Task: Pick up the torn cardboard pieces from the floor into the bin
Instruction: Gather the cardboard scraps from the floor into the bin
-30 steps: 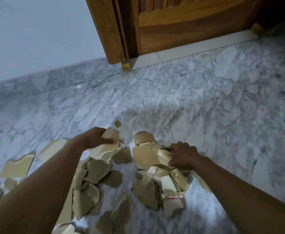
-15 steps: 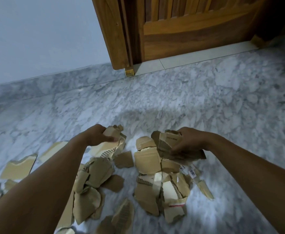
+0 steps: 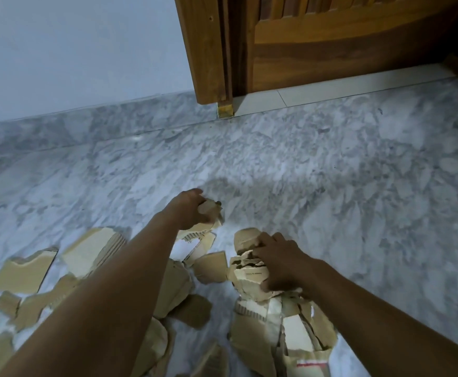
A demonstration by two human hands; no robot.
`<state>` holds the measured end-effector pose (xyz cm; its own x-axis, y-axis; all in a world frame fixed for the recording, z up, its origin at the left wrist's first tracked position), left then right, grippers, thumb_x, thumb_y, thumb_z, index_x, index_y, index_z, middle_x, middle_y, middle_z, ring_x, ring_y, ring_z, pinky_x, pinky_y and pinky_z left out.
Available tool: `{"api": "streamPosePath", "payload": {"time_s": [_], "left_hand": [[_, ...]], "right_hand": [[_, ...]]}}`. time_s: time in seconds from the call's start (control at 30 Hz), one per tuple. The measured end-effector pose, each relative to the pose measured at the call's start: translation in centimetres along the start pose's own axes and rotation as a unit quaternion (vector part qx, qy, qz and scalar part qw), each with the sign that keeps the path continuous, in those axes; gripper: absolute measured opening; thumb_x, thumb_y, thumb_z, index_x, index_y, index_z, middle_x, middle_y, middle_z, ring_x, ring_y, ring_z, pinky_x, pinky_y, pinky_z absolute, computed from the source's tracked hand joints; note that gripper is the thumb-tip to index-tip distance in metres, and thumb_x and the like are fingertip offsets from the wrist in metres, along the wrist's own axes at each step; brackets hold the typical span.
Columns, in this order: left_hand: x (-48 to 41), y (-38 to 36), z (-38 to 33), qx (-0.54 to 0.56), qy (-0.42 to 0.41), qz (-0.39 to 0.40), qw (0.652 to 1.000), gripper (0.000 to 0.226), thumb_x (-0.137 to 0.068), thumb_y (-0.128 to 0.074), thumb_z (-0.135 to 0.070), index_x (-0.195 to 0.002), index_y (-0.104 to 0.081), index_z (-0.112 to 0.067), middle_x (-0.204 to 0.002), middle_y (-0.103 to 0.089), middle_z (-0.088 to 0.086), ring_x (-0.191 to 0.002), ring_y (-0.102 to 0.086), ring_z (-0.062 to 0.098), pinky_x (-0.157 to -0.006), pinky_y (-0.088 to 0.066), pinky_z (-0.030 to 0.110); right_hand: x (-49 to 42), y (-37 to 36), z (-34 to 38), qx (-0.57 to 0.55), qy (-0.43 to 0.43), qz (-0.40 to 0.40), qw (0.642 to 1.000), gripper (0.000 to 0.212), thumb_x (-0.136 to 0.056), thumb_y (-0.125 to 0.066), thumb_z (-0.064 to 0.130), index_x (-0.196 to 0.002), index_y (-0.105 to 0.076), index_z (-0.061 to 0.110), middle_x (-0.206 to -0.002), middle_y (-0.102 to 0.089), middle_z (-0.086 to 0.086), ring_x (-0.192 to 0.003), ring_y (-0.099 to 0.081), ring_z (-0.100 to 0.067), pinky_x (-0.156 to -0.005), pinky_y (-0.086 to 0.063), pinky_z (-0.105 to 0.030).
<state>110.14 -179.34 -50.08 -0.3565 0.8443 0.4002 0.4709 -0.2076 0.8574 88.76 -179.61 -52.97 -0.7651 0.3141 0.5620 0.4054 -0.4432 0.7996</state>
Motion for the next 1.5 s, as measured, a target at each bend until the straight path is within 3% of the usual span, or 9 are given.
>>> {"api": "streamPosePath", "payload": {"time_s": [0.33,0.57,0.7,0.83,0.93,1.0,1.2,1.33,1.5], "left_hand": [[-0.7,-1.4,2.0,0.013,0.071,-0.038,0.997,0.054,-0.072,-0.08,-0.047,-0.114,-0.068,-0.015,-0.102,-0.069,0.007,-0.094,-0.065,0.023,-0.069,-0.044,0.026],[-0.3,-1.4,1.6,0.016,0.073,-0.049,0.996,0.056,-0.08,-0.075,-0.04,-0.126,-0.057,-0.014,-0.116,-0.065,0.013,-0.105,-0.063,0.03,-0.081,-0.048,0.033],[0.9,-0.4,1.0,0.091,0.051,-0.044,0.993,0.047,-0.081,-0.076,-0.028,-0.12,-0.058,-0.01,-0.111,-0.064,0.011,-0.099,-0.061,0.032,-0.074,-0.04,0.03],[2.2,1.2,0.3,0.17,0.046,-0.032,0.984,0.034,-0.079,-0.079,-0.03,-0.102,-0.061,-0.012,-0.096,-0.061,0.005,-0.091,-0.06,0.028,-0.068,-0.039,0.029],[3.3,1.7,-1.6,0.19,0.039,0.007,0.981,0.035,-0.076,-0.082,-0.034,-0.096,-0.067,-0.01,-0.09,-0.068,0.007,-0.084,-0.063,0.025,-0.067,-0.047,0.032],[3.9,1.1,-3.3,0.189,0.032,0.046,0.98,0.037,-0.075,-0.083,-0.036,-0.096,-0.072,-0.007,-0.089,-0.071,0.01,-0.077,-0.063,0.022,-0.067,-0.048,0.032],[4.2,-3.7,-7.3,0.14,0.023,0.118,0.983,0.042,-0.072,-0.085,-0.042,-0.089,-0.074,-0.005,-0.077,-0.067,0.008,-0.069,-0.06,0.022,-0.061,-0.04,0.03],[3.5,-6.3,-8.5,0.127,0.018,0.099,0.987,0.038,-0.076,-0.081,-0.04,-0.087,-0.072,-0.005,-0.069,-0.063,0.006,-0.067,-0.058,0.022,-0.059,-0.039,0.029],[3.2,-7.2,-10.8,0.047,-0.042,0.039,0.997,0.03,-0.084,-0.074,-0.033,-0.105,-0.071,-0.011,-0.096,-0.072,0.009,-0.09,-0.066,0.027,-0.072,-0.046,0.029]], "right_hand": [[-0.5,-1.1,-0.1,-0.011,0.007,-0.017,1.0,0.071,-0.081,-0.071,0.04,-0.144,-0.041,0.027,-0.146,-0.037,-0.001,-0.128,-0.039,-0.026,-0.104,-0.031,-0.045],[1.0,-1.0,-0.1,-0.088,0.021,-0.046,0.995,0.069,-0.081,-0.074,0.035,-0.14,-0.037,0.034,-0.142,-0.046,0.003,-0.117,-0.052,-0.025,-0.098,-0.036,-0.04],[2.9,-0.3,-1.6,-0.345,-0.011,-0.033,0.938,0.079,-0.069,-0.082,0.039,-0.136,-0.04,0.045,-0.13,-0.058,0.009,-0.115,-0.059,-0.014,-0.093,-0.051,-0.035],[5.4,2.5,-4.5,-0.448,-0.057,-0.029,0.892,0.075,-0.071,-0.089,0.034,-0.125,-0.037,0.03,-0.118,-0.053,0.002,-0.099,-0.059,-0.014,-0.075,-0.053,-0.029],[8.0,3.8,-7.7,-0.504,-0.114,-0.045,0.855,0.079,-0.067,-0.092,0.032,-0.129,-0.044,0.027,-0.118,-0.056,0.0,-0.103,-0.063,-0.022,-0.082,-0.057,-0.038],[9.3,4.4,-9.7,-0.517,-0.135,-0.064,0.843,0.056,-0.068,-0.092,0.028,-0.116,-0.065,0.019,-0.108,-0.07,-0.005,-0.097,-0.069,-0.025,-0.09,-0.058,-0.046],[12.7,3.5,-13.6,-0.463,-0.202,-0.068,0.861,0.038,-0.068,-0.09,0.023,-0.099,-0.072,0.01,-0.095,-0.072,-0.009,-0.086,-0.069,-0.023,-0.07,-0.056,-0.03],[13.2,0.2,-14.8,-0.445,-0.227,-0.059,0.864,0.041,-0.071,-0.087,0.023,-0.104,-0.069,0.008,-0.102,-0.07,-0.013,-0.09,-0.067,-0.025,-0.08,-0.057,-0.038],[10.5,-1.6,-12.9,-0.416,-0.175,-0.071,0.89,0.028,-0.065,-0.086,0.03,-0.082,-0.067,0.018,-0.082,-0.066,-0.002,-0.084,-0.066,-0.025,-0.067,-0.052,-0.032]]}}
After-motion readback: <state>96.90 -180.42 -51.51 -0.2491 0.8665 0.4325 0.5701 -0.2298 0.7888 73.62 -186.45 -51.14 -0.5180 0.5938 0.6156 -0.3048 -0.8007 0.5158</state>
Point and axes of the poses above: each hand's wrist, its own x-axis away from the middle knuckle, its own y-axis out of the back of the hand, z = x × y, the point moved 10 cm from there along -x, towards the middle knuckle
